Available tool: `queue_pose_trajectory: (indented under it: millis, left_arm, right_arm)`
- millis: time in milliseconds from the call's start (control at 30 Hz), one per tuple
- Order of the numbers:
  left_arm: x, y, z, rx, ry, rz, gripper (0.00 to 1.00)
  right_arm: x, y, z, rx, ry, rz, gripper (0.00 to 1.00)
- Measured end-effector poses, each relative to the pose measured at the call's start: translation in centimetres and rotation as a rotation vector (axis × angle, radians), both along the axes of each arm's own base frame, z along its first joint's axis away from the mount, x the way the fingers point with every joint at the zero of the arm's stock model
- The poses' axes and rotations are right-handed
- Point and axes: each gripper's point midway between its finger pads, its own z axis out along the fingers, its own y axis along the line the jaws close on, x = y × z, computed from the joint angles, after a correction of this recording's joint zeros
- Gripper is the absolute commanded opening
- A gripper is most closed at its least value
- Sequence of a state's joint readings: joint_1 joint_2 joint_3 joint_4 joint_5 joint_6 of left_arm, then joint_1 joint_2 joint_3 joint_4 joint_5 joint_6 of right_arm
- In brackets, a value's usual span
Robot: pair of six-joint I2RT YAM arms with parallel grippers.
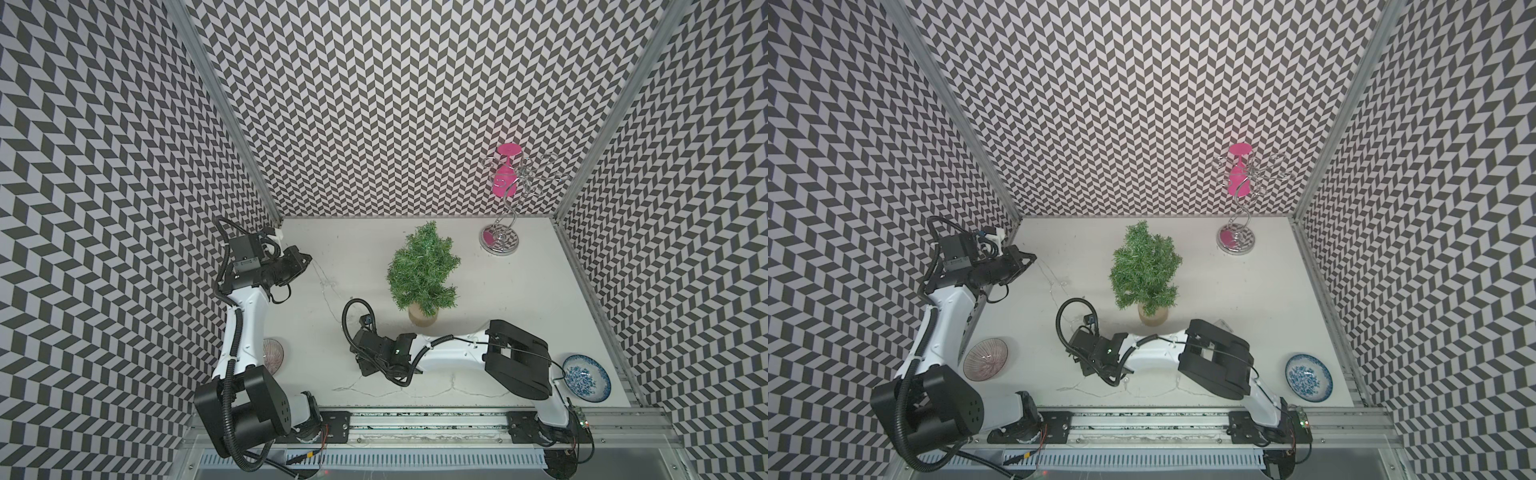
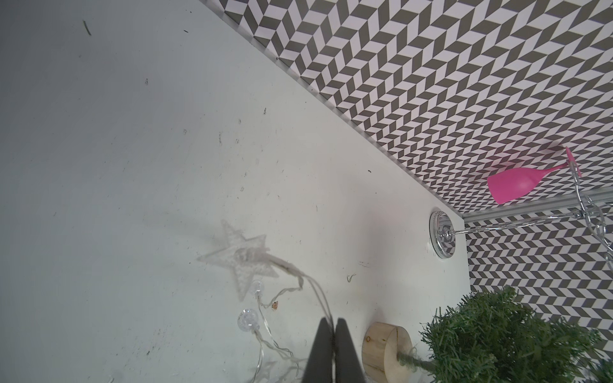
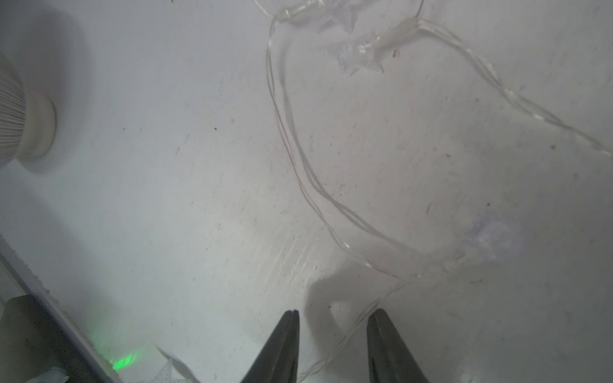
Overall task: Wrap string light around the christmas tree
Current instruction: Pick up the light string from the center of the board.
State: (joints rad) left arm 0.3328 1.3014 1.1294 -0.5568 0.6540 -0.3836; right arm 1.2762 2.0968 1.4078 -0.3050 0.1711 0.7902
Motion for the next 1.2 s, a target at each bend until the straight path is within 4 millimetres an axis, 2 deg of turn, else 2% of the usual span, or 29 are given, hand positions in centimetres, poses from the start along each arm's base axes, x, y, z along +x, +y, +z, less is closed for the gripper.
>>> queue_pose_trajectory:
  millis: [133, 367, 600, 700, 800, 933, 1033, 1133, 1200]
  left_arm:
    - [0.0, 0.0, 0.1, -0.001, -0.004, -0.002, 0.0]
    - [0.0, -0.1, 0.2, -0.004, -0.007, -0.003, 0.0]
    - [-0.2, -0.2, 0.8, -0.001, -0.025, -0.006, 0.0]
    - [-0.2, -0.3, 0.9, -0.003, -0.028, -0.009, 0.0]
    - [-0.2, -0.3, 1.1, -0.006, -0.032, -0.011, 0.0]
    - [0.1, -0.4, 2.3, -0.021, -0.056, -0.007, 0.0]
    - [0.1, -0.6, 3.9, -0.027, -0.092, -0.008, 0.0]
    - [-0.4, -0.9, 6.0, -0.03, -0.141, -0.007, 0.0]
    - [-0.8, -1.4, 7.6, -0.031, -0.177, -0.013, 0.0]
  right_arm:
    - [0.4, 0.9, 0.0, 0.009, -0.004, -0.005, 0.28]
    - [1.0, 0.7, -0.3, -0.022, -0.022, -0.025, 0.0]
    - [1.0, -0.2, -0.2, -0.089, -0.073, -0.028, 0.0]
    - [0.4, -0.7, 1.1, -0.122, -0.113, -0.006, 0.0]
    - [-0.8, -1.2, 5.9, -0.084, -0.173, 0.021, 0.0]
    - [-2.2, -2.7, 17.0, 0.103, -0.285, 0.029, 0.0]
    - [-2.7, -5.0, 25.3, 0.259, -0.37, 0.002, 0.0]
    - [-2.4, -8.2, 31.0, 0.349, -0.456, -0.049, 0.0]
    - [-2.0, -9.9, 33.1, 0.366, -0.508, -0.078, 0.0]
